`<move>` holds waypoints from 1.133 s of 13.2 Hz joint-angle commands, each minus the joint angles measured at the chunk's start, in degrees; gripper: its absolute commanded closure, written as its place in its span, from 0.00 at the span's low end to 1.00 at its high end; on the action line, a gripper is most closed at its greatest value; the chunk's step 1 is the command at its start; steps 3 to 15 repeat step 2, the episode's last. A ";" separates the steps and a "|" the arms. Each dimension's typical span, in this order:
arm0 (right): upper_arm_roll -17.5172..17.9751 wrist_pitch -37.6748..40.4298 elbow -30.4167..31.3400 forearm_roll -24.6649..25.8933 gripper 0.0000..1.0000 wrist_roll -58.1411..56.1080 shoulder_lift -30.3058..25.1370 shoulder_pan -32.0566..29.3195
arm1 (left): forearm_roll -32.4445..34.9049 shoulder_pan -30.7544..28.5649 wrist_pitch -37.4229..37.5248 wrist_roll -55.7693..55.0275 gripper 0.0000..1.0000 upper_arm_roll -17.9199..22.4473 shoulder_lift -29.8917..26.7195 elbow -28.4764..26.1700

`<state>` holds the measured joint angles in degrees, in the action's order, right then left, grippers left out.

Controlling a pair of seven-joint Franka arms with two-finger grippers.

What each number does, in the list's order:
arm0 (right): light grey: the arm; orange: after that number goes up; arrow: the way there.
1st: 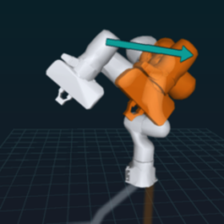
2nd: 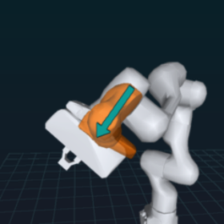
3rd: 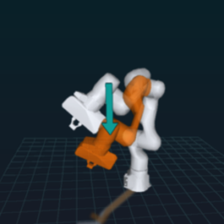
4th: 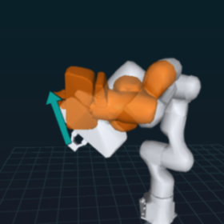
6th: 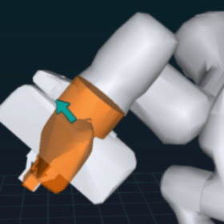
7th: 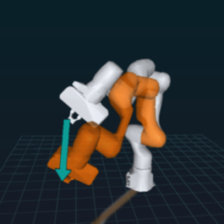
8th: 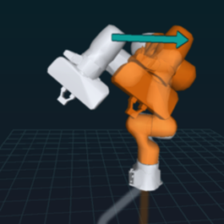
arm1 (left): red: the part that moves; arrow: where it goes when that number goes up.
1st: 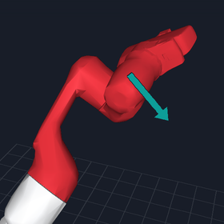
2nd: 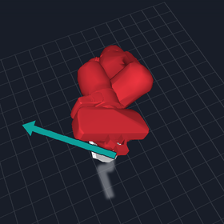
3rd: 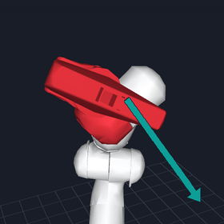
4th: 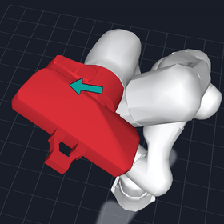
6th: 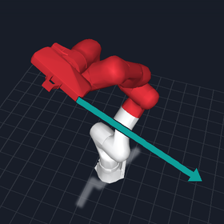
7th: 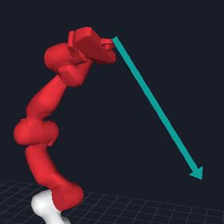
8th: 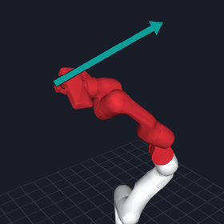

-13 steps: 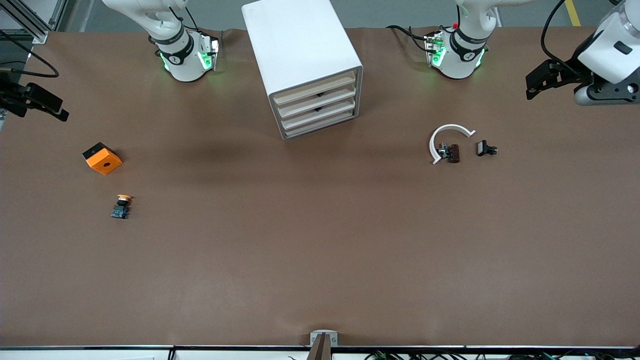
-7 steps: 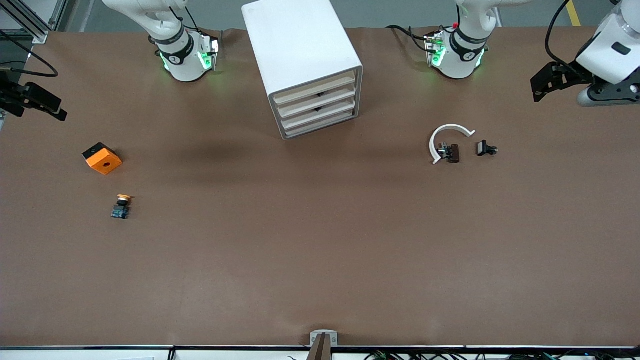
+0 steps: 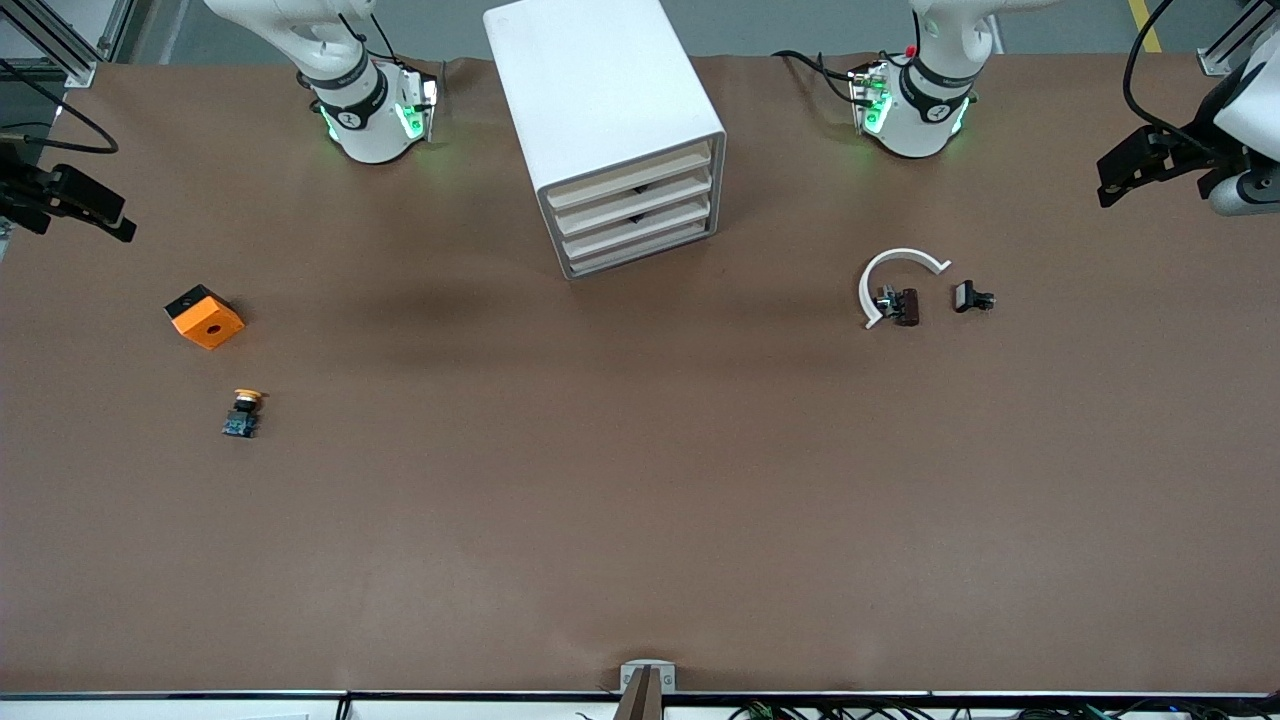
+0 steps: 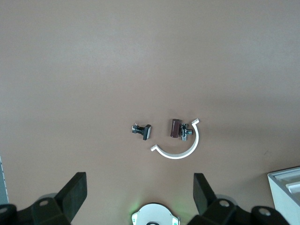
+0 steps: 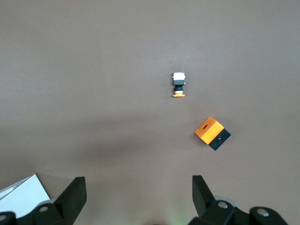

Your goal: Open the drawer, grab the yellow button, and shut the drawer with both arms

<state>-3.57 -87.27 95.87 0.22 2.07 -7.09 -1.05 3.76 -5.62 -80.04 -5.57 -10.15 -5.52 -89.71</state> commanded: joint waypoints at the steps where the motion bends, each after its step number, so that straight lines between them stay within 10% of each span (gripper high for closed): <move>1: 0.32 -0.27 1.69 0.13 0.00 -0.23 -1.70 -0.18 | -0.77 -0.27 0.06 0.82 0.00 -0.05 1.30 2.52; 15: 0.23 -0.27 1.69 -0.04 0.00 -0.23 -1.70 -0.18 | -0.77 -0.35 0.15 0.82 0.00 -0.05 1.56 3.05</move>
